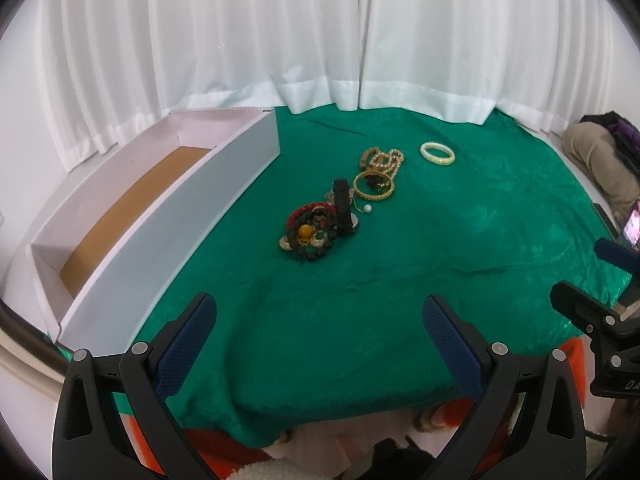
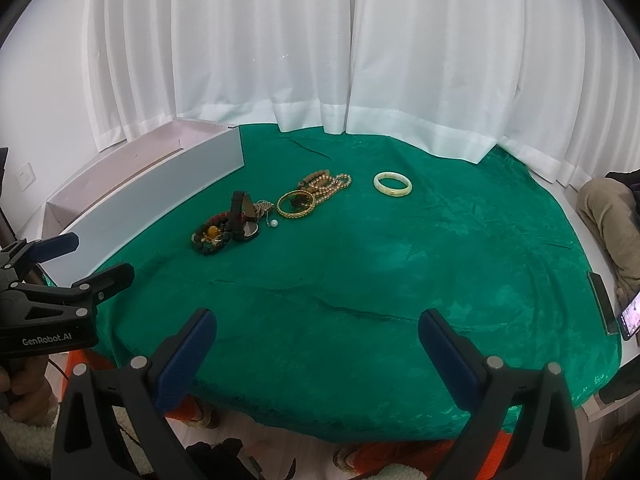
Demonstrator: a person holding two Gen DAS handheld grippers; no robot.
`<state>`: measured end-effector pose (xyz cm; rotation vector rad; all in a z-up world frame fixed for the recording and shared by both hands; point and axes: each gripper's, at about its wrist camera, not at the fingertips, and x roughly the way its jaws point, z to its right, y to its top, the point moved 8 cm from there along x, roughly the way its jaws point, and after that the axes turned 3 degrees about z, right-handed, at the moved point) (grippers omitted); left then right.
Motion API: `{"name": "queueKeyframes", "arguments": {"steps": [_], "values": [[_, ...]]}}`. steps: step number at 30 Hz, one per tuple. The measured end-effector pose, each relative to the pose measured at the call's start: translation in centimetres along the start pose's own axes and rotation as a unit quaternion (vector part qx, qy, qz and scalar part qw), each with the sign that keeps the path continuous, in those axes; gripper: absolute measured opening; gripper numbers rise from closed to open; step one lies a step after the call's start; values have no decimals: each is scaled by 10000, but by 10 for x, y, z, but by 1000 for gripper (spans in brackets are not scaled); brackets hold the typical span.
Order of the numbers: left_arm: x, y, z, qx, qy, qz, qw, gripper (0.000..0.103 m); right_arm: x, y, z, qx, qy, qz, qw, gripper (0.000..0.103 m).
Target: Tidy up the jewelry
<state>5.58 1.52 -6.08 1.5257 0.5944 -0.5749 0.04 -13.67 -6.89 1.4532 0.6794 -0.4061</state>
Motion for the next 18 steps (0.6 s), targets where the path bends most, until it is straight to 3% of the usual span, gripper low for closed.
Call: {"name": "queueKeyframes", "arguments": {"steps": [18], "values": [[3, 0, 0, 18, 13, -62, 10000, 103, 0, -1, -3, 11, 27, -31, 10000, 103]]}}
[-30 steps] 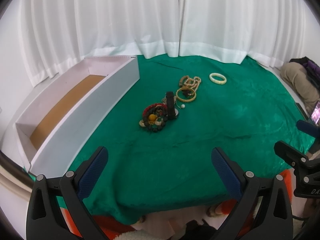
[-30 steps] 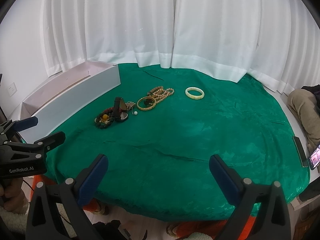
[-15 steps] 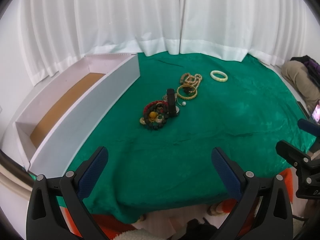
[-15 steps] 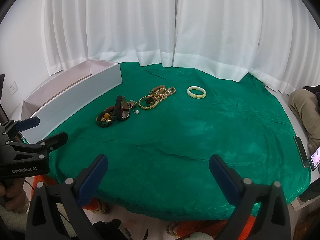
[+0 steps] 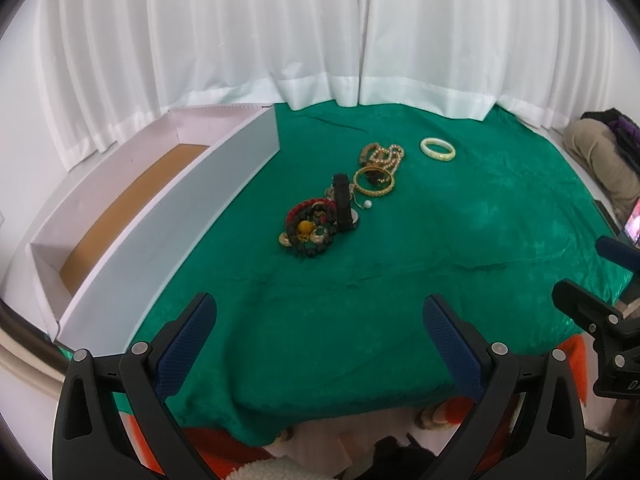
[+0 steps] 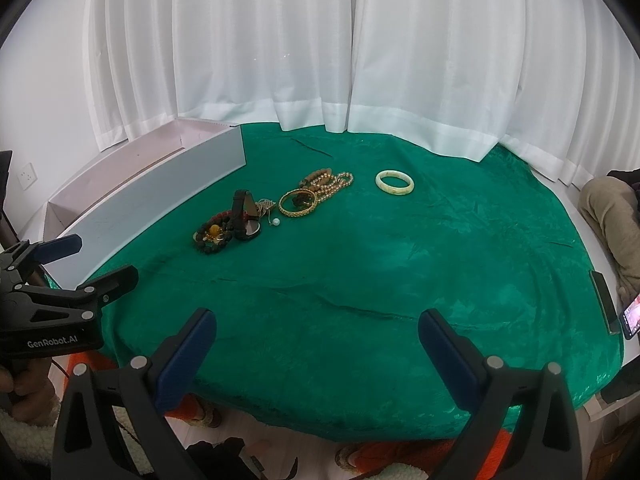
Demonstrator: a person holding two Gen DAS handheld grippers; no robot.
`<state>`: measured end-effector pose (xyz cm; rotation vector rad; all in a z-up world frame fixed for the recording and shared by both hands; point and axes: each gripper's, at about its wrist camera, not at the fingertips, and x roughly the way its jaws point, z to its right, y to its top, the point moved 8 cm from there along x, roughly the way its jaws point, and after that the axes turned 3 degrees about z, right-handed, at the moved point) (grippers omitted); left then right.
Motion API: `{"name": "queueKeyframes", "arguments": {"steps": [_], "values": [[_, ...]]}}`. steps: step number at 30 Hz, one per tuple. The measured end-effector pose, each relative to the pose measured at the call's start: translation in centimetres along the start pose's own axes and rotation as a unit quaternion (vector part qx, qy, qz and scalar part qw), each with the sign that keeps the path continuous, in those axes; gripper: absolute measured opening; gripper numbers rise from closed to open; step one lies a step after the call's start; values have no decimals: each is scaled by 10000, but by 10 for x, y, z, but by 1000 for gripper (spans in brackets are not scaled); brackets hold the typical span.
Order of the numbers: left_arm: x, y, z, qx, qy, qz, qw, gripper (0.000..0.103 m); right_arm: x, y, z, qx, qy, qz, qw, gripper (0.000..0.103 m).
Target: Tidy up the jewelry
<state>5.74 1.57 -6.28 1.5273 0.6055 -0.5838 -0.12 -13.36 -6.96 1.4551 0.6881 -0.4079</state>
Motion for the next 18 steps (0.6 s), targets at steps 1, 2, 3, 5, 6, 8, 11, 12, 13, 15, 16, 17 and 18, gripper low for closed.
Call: {"name": "queueKeyframes", "arguments": {"steps": [1, 2, 3, 5, 6, 8, 11, 12, 13, 15, 16, 17, 18], "values": [[0, 1, 0, 3, 0, 0, 10000, 103, 0, 0, 1, 1, 3, 1, 10000, 103], [0, 1, 0, 3, 2, -3, 10000, 103, 0, 0, 0, 0, 4, 0, 10000, 103], [0, 0, 0, 2, 1, -6, 10000, 103, 0, 0, 1, 1, 2, -1, 10000, 103], [1, 0, 0, 8, -2, -22, 10000, 103, 0, 0, 0, 5, 5, -4, 10000, 103], [1, 0, 1, 11, -1, -32, 10000, 103, 0, 0, 0, 8, 7, -8, 10000, 103], [2, -1, 1, 14, 2, -50, 10000, 103, 2, 0, 1, 2, 14, -20, 10000, 103], [3, -1, 0, 15, 0, -61, 10000, 103, 2, 0, 0, -5, 15, -22, 10000, 103], [3, -1, 0, 18, -2, -58, 10000, 103, 2, 0, 0, 0, 16, -22, 10000, 103], [3, -1, 0, 19, -1, -56, 10000, 103, 2, 0, 0, 4, 19, -19, 10000, 103], [3, -1, 0, 21, -3, -62, 10000, 103, 2, 0, 1, -1, 16, -25, 10000, 103], [3, -1, 0, 22, -3, -69, 10000, 103, 2, 0, 0, -1, 16, -26, 10000, 103], [3, -1, 0, 23, -2, -73, 10000, 103, 2, 0, 1, 1, 19, -26, 10000, 103], [3, -1, 1, 28, 0, -77, 10000, 103, 2, 0, 0, 0, 22, -28, 10000, 103]]}}
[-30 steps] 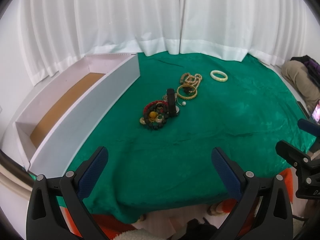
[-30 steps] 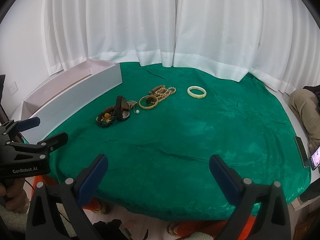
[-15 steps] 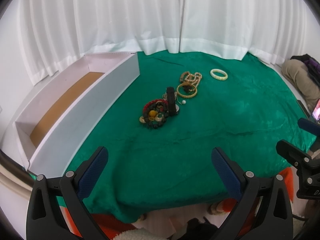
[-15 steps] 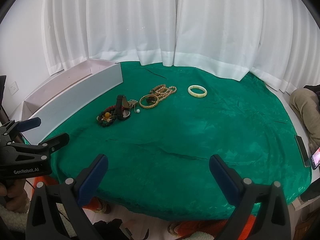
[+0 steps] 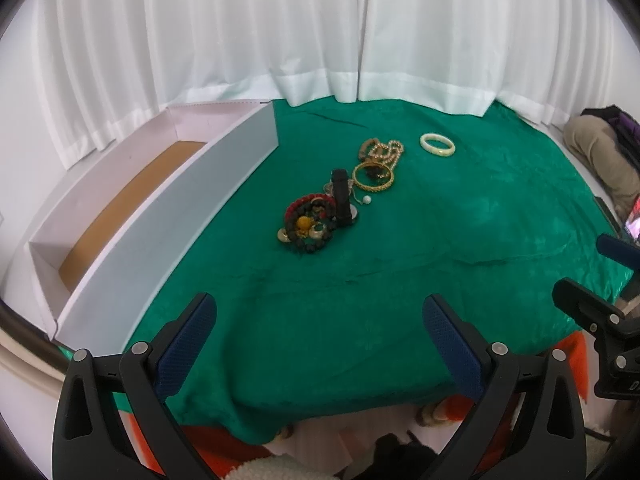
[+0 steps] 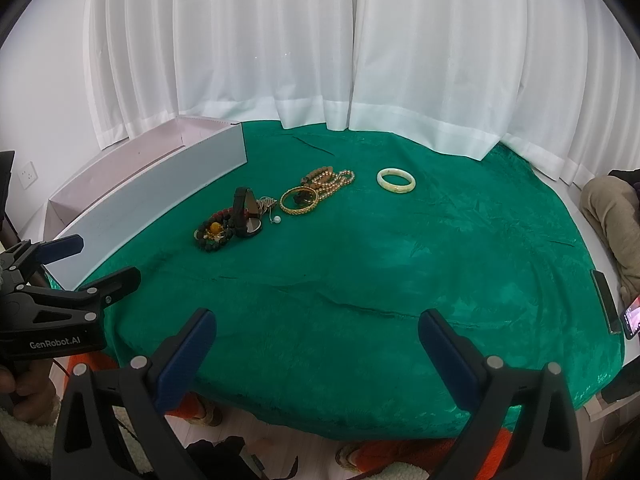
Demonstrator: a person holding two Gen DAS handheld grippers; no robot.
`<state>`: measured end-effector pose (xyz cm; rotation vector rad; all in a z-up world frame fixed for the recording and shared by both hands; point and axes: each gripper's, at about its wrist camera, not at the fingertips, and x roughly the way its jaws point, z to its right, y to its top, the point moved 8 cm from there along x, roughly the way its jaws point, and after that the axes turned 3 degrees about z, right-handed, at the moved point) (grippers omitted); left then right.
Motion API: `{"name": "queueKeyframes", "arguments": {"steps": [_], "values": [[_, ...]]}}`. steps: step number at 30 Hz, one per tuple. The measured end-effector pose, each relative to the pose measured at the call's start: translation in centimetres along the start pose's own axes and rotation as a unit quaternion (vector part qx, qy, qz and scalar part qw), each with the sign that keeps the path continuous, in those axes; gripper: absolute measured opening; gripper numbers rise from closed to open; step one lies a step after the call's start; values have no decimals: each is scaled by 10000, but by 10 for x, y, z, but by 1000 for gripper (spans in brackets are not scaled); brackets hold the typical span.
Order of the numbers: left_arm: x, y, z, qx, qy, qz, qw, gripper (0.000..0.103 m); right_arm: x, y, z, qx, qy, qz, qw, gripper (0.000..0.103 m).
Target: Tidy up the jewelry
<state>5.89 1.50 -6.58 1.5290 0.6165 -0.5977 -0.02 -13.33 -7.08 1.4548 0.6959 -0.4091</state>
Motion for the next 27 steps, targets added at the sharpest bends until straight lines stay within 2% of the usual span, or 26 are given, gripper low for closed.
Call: {"name": "queueKeyframes", "arguments": {"steps": [27], "values": [[1, -1, 2, 9, 2, -12, 10000, 103, 0, -1, 0, 0, 0, -3, 10000, 103]]}}
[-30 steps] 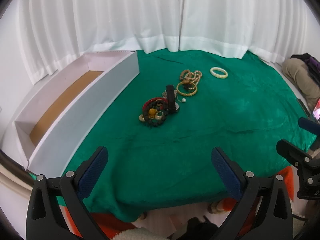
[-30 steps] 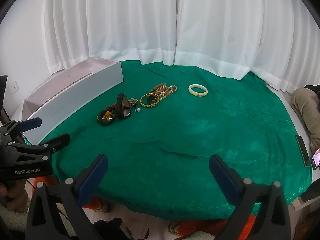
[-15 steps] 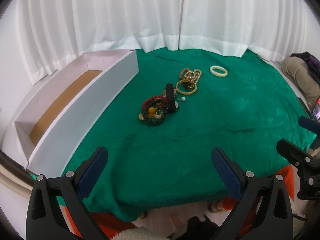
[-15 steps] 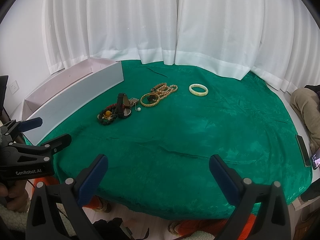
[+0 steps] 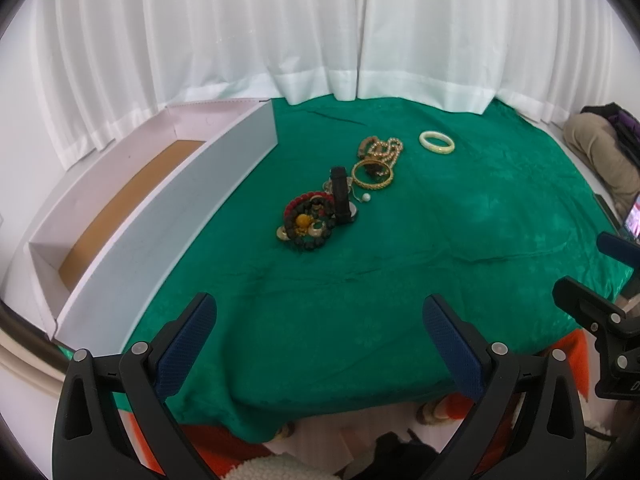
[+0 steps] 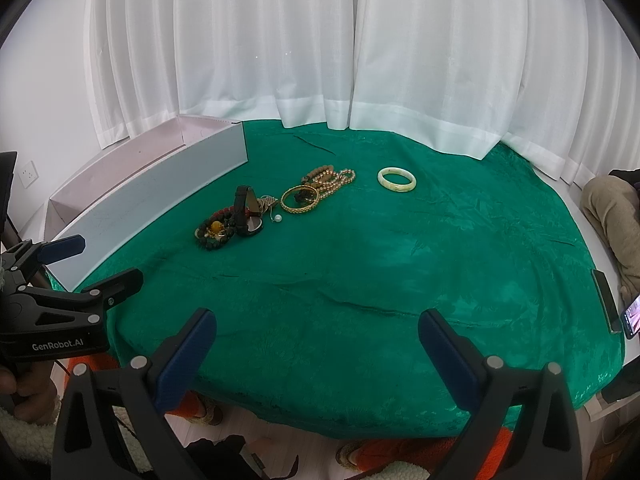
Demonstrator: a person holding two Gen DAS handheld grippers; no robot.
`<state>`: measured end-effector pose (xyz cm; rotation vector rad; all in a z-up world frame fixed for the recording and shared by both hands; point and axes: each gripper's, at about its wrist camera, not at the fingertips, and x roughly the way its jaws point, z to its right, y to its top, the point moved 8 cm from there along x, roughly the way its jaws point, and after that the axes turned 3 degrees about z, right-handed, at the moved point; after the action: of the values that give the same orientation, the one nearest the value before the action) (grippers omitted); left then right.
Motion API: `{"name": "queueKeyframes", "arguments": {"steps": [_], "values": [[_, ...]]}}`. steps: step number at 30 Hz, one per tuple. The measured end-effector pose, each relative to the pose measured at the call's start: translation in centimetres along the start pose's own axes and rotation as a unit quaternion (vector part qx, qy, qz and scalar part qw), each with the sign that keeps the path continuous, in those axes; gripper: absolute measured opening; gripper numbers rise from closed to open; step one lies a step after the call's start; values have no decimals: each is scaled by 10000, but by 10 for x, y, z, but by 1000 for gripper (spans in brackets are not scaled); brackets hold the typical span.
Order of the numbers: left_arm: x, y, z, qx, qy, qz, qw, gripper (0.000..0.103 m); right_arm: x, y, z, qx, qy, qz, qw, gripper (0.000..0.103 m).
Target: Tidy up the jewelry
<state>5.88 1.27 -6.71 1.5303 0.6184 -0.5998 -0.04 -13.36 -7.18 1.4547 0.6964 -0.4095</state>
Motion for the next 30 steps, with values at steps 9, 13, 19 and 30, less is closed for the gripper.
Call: {"name": "queueKeyframes", "arguments": {"steps": [9, 13, 19, 30], "values": [[3, -3, 0, -4, -34, -31, 10000, 103, 0, 0, 0, -2, -6, -2, 10000, 103], [7, -6, -8, -135, -126, -91, 9998, 103, 1, 0, 0, 12, -3, 22, 10000, 103], [38, -6, -43, -616, -467, -339, 9964, 103, 7, -8, 0, 37, 36, -39, 10000, 103], [121, 9, -38, 213, -691, -660, 9952, 102, 6, -12, 10, 161, 44, -96, 9998, 103]]}}
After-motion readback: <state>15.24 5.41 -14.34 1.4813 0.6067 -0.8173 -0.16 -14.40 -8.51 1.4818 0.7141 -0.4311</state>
